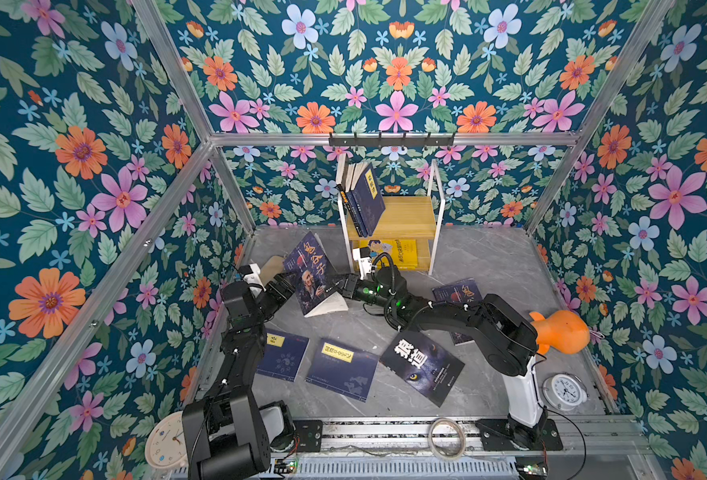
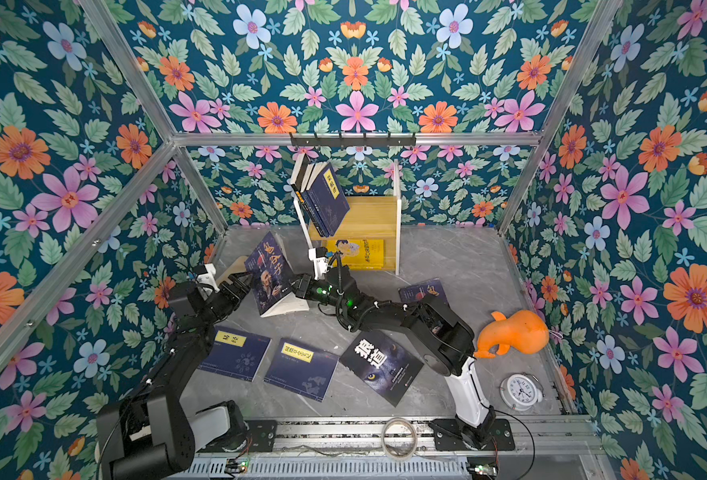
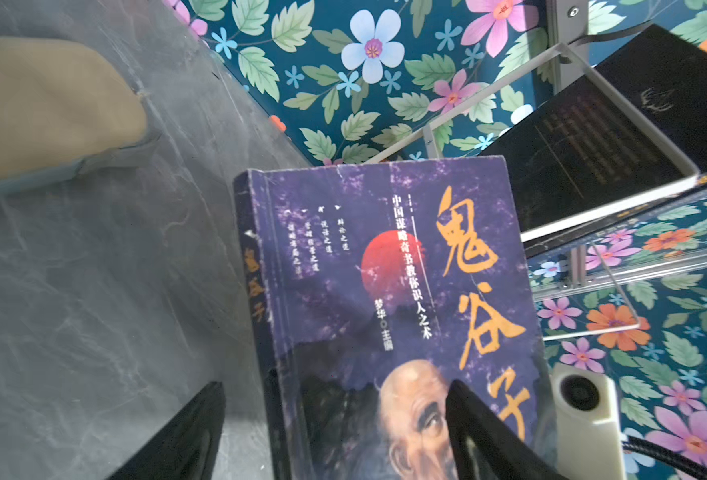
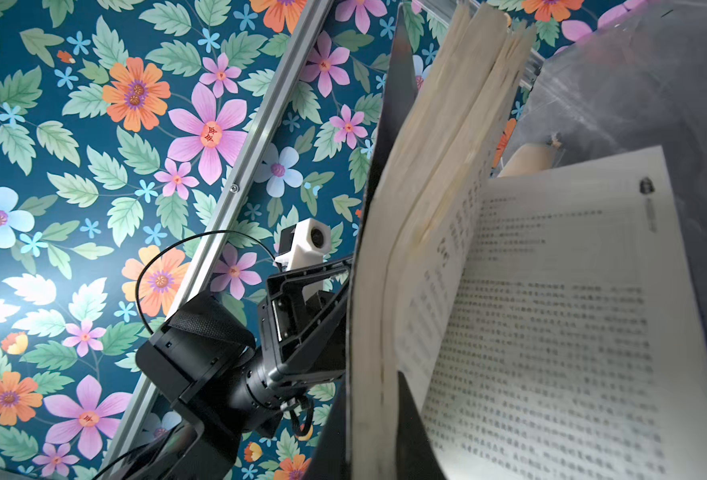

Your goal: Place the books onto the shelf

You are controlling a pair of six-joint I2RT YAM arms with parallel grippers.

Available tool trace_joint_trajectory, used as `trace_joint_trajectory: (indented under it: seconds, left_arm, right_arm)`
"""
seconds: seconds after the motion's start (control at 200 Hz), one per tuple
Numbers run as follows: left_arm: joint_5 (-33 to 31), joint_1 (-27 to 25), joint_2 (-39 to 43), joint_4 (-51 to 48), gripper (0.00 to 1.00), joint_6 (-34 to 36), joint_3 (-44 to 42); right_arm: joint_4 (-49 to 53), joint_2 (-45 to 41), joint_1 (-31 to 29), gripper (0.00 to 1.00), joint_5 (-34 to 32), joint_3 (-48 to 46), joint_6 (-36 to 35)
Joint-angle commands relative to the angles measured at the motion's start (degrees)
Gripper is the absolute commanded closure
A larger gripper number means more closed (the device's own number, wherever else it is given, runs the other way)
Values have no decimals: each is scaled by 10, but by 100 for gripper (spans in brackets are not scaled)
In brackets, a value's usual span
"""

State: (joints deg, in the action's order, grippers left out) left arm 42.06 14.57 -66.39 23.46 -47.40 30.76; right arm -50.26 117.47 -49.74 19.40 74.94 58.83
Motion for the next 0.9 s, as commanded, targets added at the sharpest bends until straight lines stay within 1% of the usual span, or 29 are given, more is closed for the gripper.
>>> trace_joint_trajectory:
  seconds: [0.0, 0.09, 0.145, 0.255, 0.345, 0.385, 0.485, 0.57, 0.675, 0.765, 0.805, 0.86, 0.895]
  left_arm:
    - [27, 0, 3, 84, 18, -51, -2]
    - [29, 0, -2, 136, 20, -100, -22]
    - [28, -1, -7, 137, 23, -124, -26]
    - [39, -7, -8, 145, 29, -123, -19]
    - [45, -11, -17, 161, 35, -143, -18]
    - [46, -11, -18, 159, 41, -149, -15]
    - [51, -13, -14, 173, 58, -158, -14]
    - [56, -12, -15, 189, 77, -178, -13]
    - [70, -13, -14, 198, 100, -185, -2]
    - [77, -14, -9, 221, 100, -197, -1]
    - [80, -14, -10, 226, 100, -203, 2]
    - [88, -14, -9, 228, 100, -207, 11]
    - [93, -15, -7, 230, 100, -209, 17]
  right_arm:
    - [-93, -1, -4, 100, 0, 7, 21]
    - [-102, 3, -6, 100, 7, 13, 33]
    - [-105, -2, -7, 100, 3, 10, 33]
    - [-101, -6, -13, 100, 4, 12, 22]
    - [-97, 2, -15, 100, 10, 19, 30]
    - [-104, 3, -15, 100, 8, 14, 32]
    - [-113, 7, -19, 100, 2, 4, 31]
    - [-106, 6, -19, 100, -7, -10, 33]
    - [-105, -4, -21, 89, -28, -36, 30]
    - [-93, -10, -21, 78, -36, -43, 36]
    - [-89, -19, -23, 76, -41, -51, 37]
    - [-82, -38, -25, 73, -55, -67, 29]
    - [-81, -52, -29, 68, -66, -78, 20]
